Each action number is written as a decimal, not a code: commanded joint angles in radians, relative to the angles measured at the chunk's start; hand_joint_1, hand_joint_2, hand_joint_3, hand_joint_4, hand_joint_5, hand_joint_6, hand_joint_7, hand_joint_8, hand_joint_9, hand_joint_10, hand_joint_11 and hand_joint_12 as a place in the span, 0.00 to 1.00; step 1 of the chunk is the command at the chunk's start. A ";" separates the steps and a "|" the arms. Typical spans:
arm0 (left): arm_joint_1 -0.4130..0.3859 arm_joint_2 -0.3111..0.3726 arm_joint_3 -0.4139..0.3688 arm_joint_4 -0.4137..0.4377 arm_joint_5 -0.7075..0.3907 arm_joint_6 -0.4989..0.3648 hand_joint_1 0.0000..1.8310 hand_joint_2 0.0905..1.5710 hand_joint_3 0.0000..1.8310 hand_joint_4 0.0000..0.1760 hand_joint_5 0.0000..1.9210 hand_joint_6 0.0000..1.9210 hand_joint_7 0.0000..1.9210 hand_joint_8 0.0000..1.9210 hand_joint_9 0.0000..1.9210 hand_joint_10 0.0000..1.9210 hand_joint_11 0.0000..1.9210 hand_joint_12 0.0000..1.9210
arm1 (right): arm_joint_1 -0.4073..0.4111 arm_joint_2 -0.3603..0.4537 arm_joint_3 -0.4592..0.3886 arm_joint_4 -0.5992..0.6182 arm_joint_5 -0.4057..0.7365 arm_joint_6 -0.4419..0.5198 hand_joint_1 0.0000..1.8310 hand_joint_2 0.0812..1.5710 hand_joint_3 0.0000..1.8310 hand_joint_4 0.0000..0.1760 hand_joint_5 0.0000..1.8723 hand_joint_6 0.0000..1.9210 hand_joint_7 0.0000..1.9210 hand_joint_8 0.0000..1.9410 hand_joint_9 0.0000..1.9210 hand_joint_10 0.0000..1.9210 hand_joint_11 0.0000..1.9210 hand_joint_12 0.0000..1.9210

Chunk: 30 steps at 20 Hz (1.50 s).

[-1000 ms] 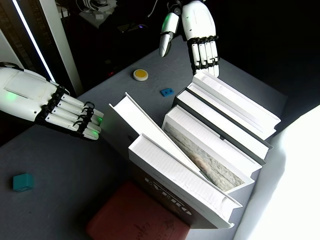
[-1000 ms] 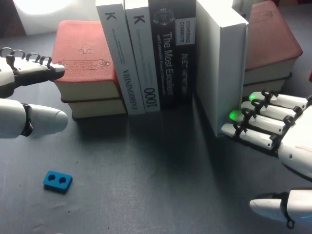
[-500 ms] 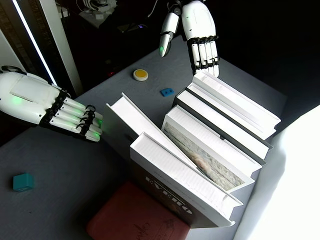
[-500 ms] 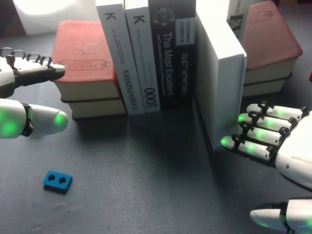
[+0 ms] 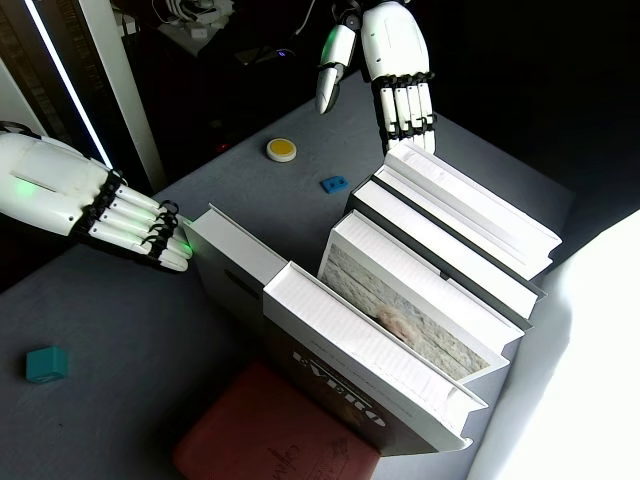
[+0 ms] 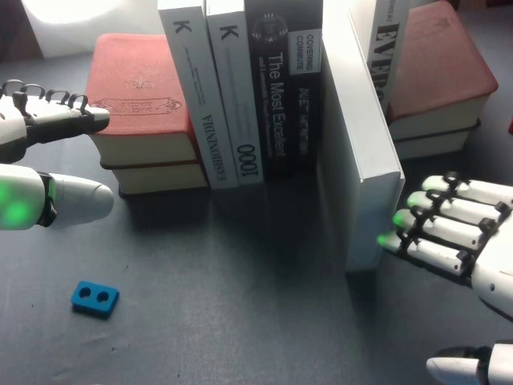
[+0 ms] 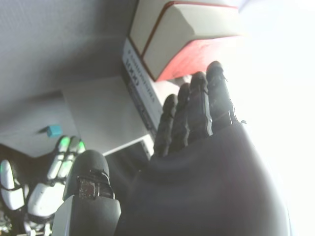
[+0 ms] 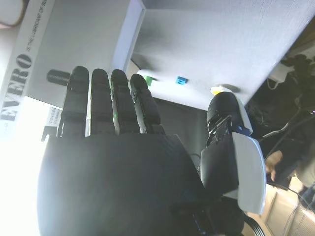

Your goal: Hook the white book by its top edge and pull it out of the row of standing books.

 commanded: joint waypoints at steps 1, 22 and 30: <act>-0.009 0.003 0.002 0.013 0.096 -0.006 0.00 0.77 0.00 0.00 0.00 0.00 0.00 0.00 0.00 0.00 0.00 0.00 | 0.016 0.009 -0.014 -0.036 0.071 0.014 0.00 0.74 0.00 0.00 0.02 0.00 0.00 0.00 0.00 0.00 0.00 0.00; -0.007 0.001 -0.003 0.013 0.089 -0.006 0.00 0.77 0.00 0.00 0.00 0.00 0.00 0.00 0.00 0.00 0.00 0.00 | 0.385 0.117 -0.117 -0.062 -0.115 0.232 0.00 0.75 0.00 0.00 0.01 0.00 0.00 0.00 0.00 0.00 0.00 0.00; -0.007 0.001 -0.007 0.013 0.089 -0.006 0.00 0.77 0.00 0.00 0.00 0.00 0.00 0.00 0.00 0.00 0.00 0.00 | 0.461 0.095 -0.028 -0.062 -0.144 0.270 0.00 0.74 0.00 0.00 0.02 0.00 0.00 0.00 0.00 0.00 0.00 0.00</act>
